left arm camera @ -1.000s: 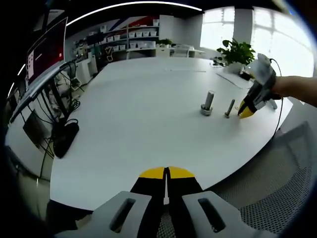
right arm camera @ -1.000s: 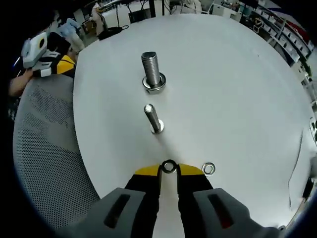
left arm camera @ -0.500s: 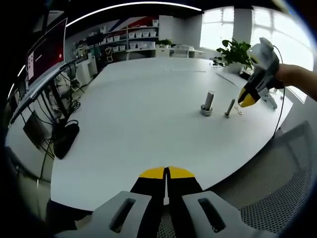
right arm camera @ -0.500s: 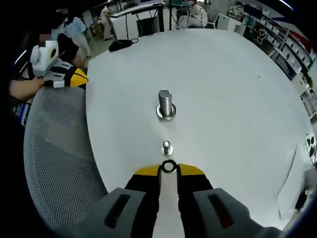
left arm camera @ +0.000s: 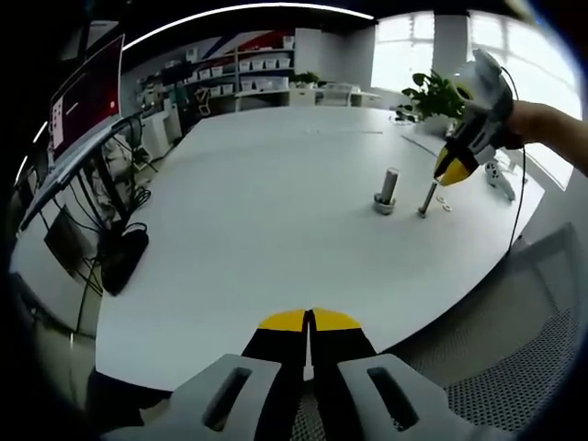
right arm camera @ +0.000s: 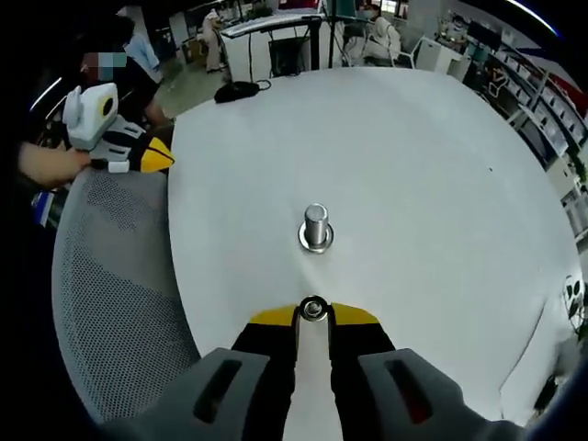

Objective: Place the washer onto the threaded stud by aligning its center hole with the stud, sliding it down to the base, and recovering from edge contact or off-axis alignment until the washer reaches the visible bottom stop.

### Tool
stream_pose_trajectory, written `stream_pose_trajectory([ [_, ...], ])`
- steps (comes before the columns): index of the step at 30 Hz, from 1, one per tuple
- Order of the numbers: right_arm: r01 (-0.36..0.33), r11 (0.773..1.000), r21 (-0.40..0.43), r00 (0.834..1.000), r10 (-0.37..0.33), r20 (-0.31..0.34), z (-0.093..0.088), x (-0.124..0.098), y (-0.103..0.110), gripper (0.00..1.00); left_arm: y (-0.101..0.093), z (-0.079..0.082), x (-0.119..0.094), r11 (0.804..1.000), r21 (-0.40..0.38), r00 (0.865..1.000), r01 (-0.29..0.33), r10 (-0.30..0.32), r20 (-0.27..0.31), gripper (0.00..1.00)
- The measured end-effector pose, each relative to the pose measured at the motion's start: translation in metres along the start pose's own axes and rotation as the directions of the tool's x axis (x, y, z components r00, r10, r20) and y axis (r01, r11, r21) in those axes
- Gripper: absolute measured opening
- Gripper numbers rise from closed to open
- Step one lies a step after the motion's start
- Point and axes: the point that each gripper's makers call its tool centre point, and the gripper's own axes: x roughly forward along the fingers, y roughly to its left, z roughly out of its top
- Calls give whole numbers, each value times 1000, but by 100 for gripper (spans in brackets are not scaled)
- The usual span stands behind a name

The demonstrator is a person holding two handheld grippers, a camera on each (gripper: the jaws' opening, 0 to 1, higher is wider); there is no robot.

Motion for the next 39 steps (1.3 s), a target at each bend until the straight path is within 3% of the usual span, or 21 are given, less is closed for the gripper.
stream_pose_trajectory([
  [16,-16,1000,-23,999,16,-32,-1,8,0,14,1,-1,0,1000,-6,1000,-3,3,-2,0],
  [27,-29,997,-74,995,22,-95,-9,26,-1,14,1,0,1,1000,-13,1000,2,-2,4,0],
  [39,-49,996,-75,990,39,-134,-16,48,-1,14,0,0,1,1000,-17,1000,7,-7,5,0],
])
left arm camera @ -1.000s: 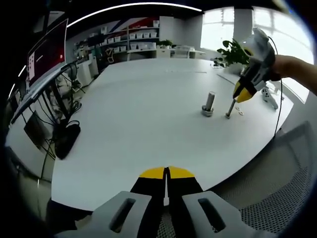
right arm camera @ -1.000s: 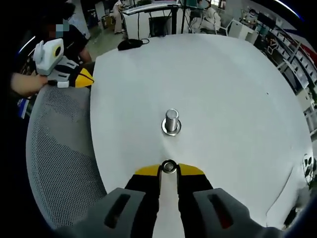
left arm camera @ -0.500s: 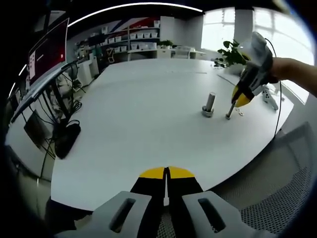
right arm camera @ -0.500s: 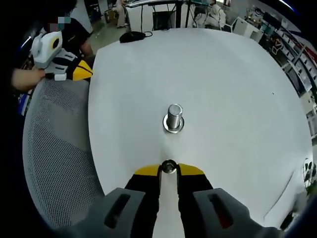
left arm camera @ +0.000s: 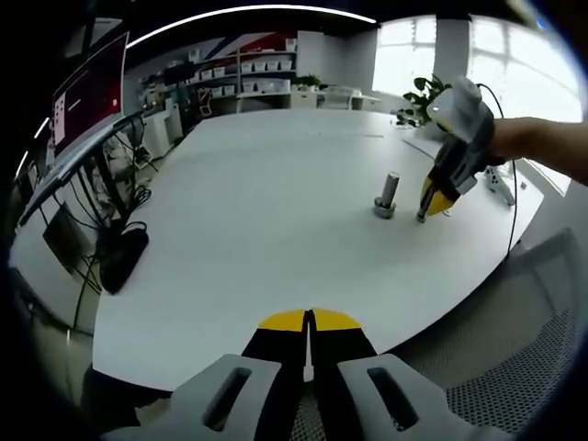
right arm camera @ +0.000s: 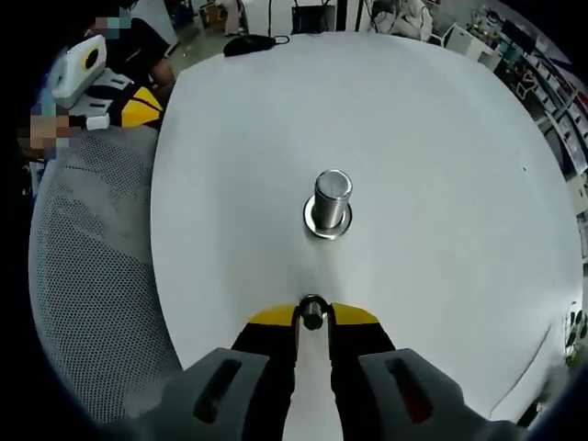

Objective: Place the washer onto the threaded stud by aligning its center hole with the stud, sliding it down to the base, and recovering from edge contact or off-axis alignment until the washer reaches the visible bottom stop.

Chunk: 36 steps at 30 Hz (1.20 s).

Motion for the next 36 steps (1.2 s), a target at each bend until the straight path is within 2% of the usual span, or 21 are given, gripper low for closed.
stream_pose_trajectory([
  [7,-2,1000,19,1000,2,0,-3,6,1,15,0,0,0,1000,-2,1000,2,-2,-1,0],
  [15,3,999,38,1000,-3,10,-4,9,0,22,1,0,0,1000,-2,1000,3,-3,-3,0],
  [19,-7,999,34,1000,7,10,-5,12,6,19,1,-1,0,1000,-2,1000,2,-2,-4,0],
  [21,12,1000,-9,1000,-12,4,-6,13,4,16,1,-1,0,1000,-2,1000,2,-2,-4,0],
  [22,9,1000,7,1000,-9,3,-7,13,5,16,1,-1,0,1000,-2,1000,2,-2,-5,0],
  [29,19,998,51,1000,-20,15,-13,6,1,22,1,0,0,1000,-3,1000,2,-2,-2,0],
  [36,29,995,92,999,-33,41,-30,-6,-3,26,1,0,0,1000,-3,1000,2,-2,2,0],
])
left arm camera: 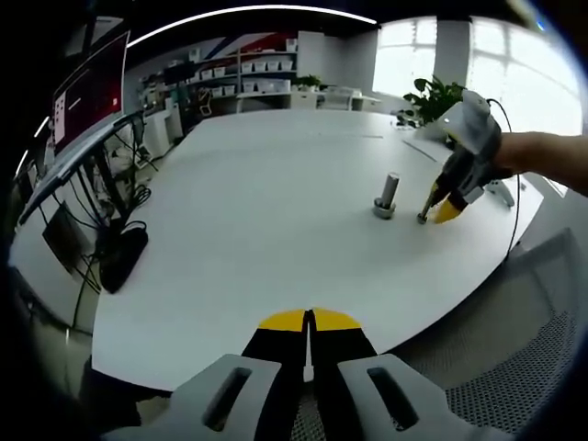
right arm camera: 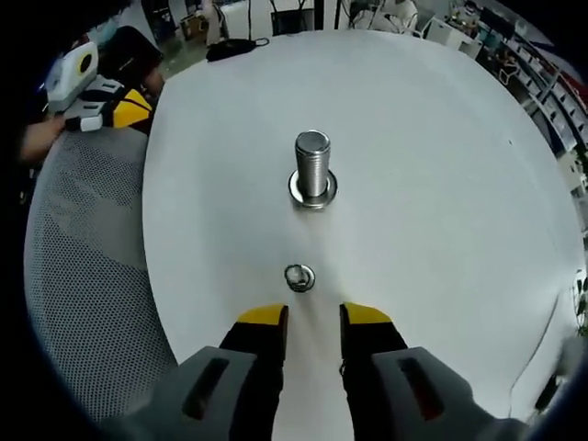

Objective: Place the washer onto the threaded stud by aligning its center hole with the stud, sliding it down to the base, and recovering from edge contact or off-axis alignment until the washer reaches the visible bottom stop.

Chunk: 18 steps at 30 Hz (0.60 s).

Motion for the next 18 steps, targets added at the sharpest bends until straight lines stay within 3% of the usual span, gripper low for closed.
stream_pose_trajectory([
  [13,23,996,87,999,-26,26,-30,-10,-11,27,0,0,-1,1000,0,1000,-1,1,-1,0],
  [18,25,994,108,1000,-26,3,-43,-9,-15,26,0,0,-1,1000,1,1000,0,0,-3,0],
])
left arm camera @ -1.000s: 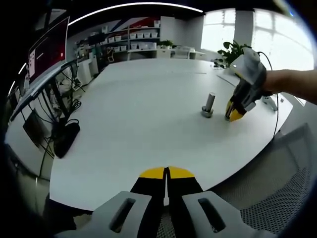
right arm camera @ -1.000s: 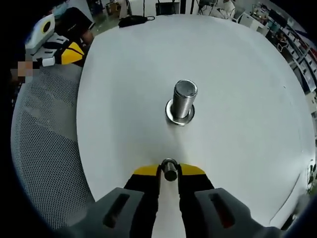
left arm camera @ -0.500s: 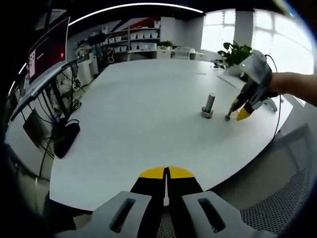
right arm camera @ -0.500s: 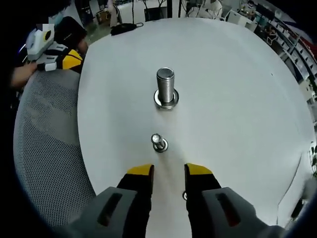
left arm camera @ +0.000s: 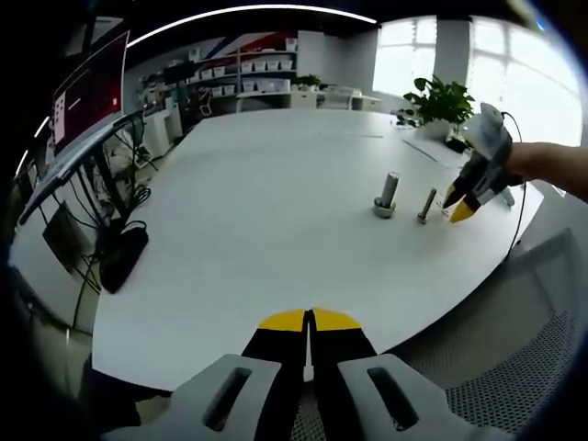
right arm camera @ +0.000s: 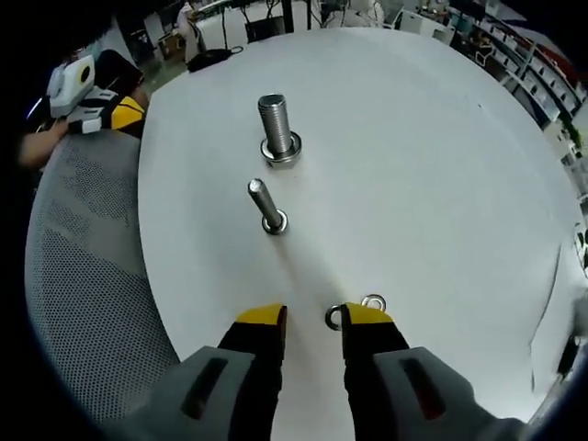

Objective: Place the washer onto the threaded stud by aligning its center hole with the stud, sliding it down to the base, and recovering from edge contact or off-axis alignment until the washer reaches the visible bottom stop.

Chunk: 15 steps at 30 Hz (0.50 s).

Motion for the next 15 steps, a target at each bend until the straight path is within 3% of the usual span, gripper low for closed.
stream_pose_trajectory([
  [6,9,1000,-27,999,-10,-41,-10,1,-6,26,0,0,0,1000,0,1000,0,0,2,0],
  [11,-2,999,-43,999,-1,-55,-7,1,-8,25,0,0,0,1000,0,1000,1,-1,0,0],
  [15,-12,997,-80,995,4,-102,-7,3,-9,25,0,0,0,1000,0,1000,-1,1,-1,0],
])
